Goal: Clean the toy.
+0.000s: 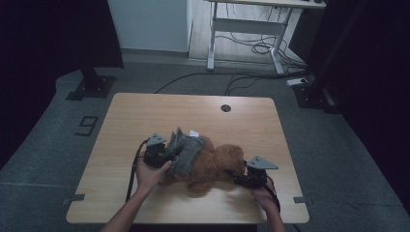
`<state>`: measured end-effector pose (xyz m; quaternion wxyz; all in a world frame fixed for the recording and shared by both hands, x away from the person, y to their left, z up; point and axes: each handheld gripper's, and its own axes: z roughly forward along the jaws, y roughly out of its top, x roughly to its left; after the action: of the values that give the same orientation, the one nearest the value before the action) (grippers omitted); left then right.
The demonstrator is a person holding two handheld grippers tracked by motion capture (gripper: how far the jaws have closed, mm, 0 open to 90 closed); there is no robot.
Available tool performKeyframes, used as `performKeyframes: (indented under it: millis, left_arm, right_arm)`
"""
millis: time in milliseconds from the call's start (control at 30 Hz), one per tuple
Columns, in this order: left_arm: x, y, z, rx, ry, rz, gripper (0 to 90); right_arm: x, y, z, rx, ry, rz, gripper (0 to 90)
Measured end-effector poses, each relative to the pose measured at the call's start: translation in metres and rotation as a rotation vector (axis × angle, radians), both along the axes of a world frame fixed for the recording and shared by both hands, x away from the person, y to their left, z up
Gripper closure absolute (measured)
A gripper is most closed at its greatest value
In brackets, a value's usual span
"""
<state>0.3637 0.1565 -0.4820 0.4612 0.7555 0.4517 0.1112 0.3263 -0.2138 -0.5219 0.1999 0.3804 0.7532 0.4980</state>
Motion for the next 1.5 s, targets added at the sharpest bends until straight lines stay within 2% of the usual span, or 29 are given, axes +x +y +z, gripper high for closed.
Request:
performKeyframes:
  millis: [67,167,267,367,500,600,733,833,933,1033,1100,1167,1367,1500]
  left_arm:
    - [0.0,0.013,-0.01,-0.001,0.026,0.017,79.6]
    - [0.0,0.025,-0.016,-0.019,0.051,0.03,79.6]
    - [-0.001,0.024,-0.004,-0.037,0.019,0.002,79.6]
    - [-0.002,0.012,0.014,-0.053,-0.027,-0.046,79.3]
    - [-0.003,-0.022,0.041,-0.063,-0.087,-0.133,79.4]
    - [-0.006,-0.056,0.055,-0.088,-0.091,-0.213,79.5]
    - [-0.007,-0.107,0.067,-0.061,-0.1,-0.3,79.5]
    - [-0.004,-0.141,0.07,-0.04,-0.089,-0.334,79.5]
    - [0.002,-0.173,0.065,-0.003,-0.069,-0.35,79.5]
    - [0.006,-0.195,0.048,0.089,-0.051,-0.344,79.3]
    - [0.008,-0.195,0.039,0.108,-0.055,-0.328,79.4]
    - [0.01,-0.19,0.038,0.094,-0.041,-0.313,79.5]
    - [0.012,-0.173,0.038,0.134,-0.041,-0.265,79.4]
    - [0.011,-0.159,0.028,0.147,-0.043,-0.239,79.4]
  right_arm:
    - [0.0,-0.001,0.0,0.005,0.003,-0.001,37.8]
    - [0.0,-0.001,0.0,0.007,0.004,-0.002,37.8]
    - [0.001,-0.001,-0.001,0.014,0.007,-0.004,37.8]
    - [0.001,-0.002,-0.001,0.018,0.008,-0.006,37.8]
    - [0.001,-0.001,-0.001,0.016,0.008,-0.008,37.8]
    - [0.001,-0.001,-0.001,0.016,0.008,-0.008,37.8]
    - [0.001,-0.002,-0.001,0.02,0.01,-0.006,37.8]
    - [0.001,-0.002,-0.001,0.017,0.006,-0.005,37.8]
    - [0.001,-0.002,-0.001,0.016,0.007,-0.005,37.8]
    - [0.0,-0.002,-0.002,0.014,0.004,-0.004,37.7]
    - [0.0,-0.002,-0.002,0.011,0.006,-0.003,37.7]
    - [0.0,-0.002,-0.003,0.013,0.009,-0.003,37.7]
    - [0.0,0.0,-0.003,0.005,0.004,-0.006,37.6]
    - [0.0,-0.001,-0.003,0.011,0.006,-0.004,37.3]
